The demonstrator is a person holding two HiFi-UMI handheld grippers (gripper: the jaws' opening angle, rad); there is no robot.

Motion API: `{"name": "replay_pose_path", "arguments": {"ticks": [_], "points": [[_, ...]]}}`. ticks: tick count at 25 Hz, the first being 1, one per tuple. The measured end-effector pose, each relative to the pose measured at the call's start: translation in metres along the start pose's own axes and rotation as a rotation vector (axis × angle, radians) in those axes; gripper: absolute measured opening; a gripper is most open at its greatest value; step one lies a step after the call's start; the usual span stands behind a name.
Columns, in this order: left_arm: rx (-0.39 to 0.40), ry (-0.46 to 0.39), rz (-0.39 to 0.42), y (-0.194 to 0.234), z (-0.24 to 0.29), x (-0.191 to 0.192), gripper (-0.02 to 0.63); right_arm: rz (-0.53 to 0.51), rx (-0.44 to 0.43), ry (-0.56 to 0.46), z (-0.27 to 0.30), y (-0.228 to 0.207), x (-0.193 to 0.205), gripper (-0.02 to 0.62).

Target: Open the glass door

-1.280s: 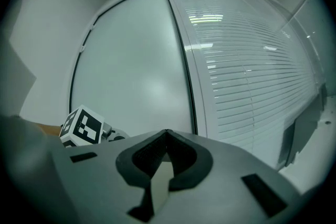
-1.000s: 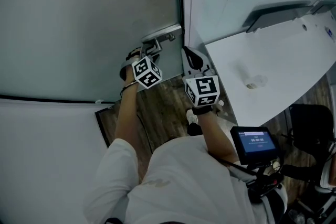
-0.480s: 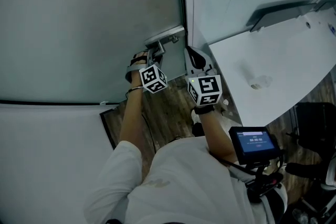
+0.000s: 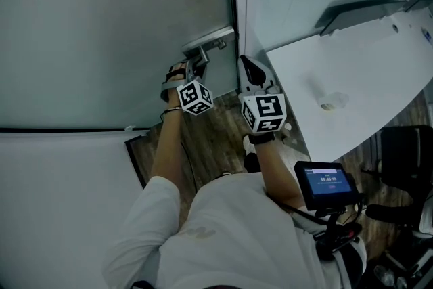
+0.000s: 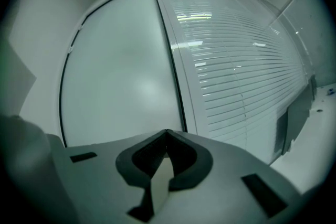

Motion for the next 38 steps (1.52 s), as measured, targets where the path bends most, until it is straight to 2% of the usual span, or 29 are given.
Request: {"name": "replay_pose_path", "arguments": {"ticks": [2,6,17,38], "points": [[-0.008,-0.016,-0.035,-0.004,0.005,-0.001,0.107,0.005,0.013,0.002,-0.002,-0.006,0.002,0.003],[-0.017,-0.023,-0.037,-0.005,0.009,0.000,0.107,0.005,0.027,0.001,-0.002,-0.010,0.001,0.003],[0.052,-0.039,-0.036,-0.022,0.017,-0.003,0.107,-0.010,0.042,0.000,-0.002,-0.014,0.002,0.003],[0.145,-0.058,0.037,-0.059,0.012,-0.020,0.107,-0.017,0.071,-0.007,-0.002,-0.018,-0.002,0.003]]}}
Point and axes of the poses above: the fingertips, and each gripper's own axes: z forward along the fingers, y to its left, x out of its underside, the point moved 3 cm from there along -z, backward along the fingers, and after that the axes turned 5 degrees about z, right-handed, at the moved point
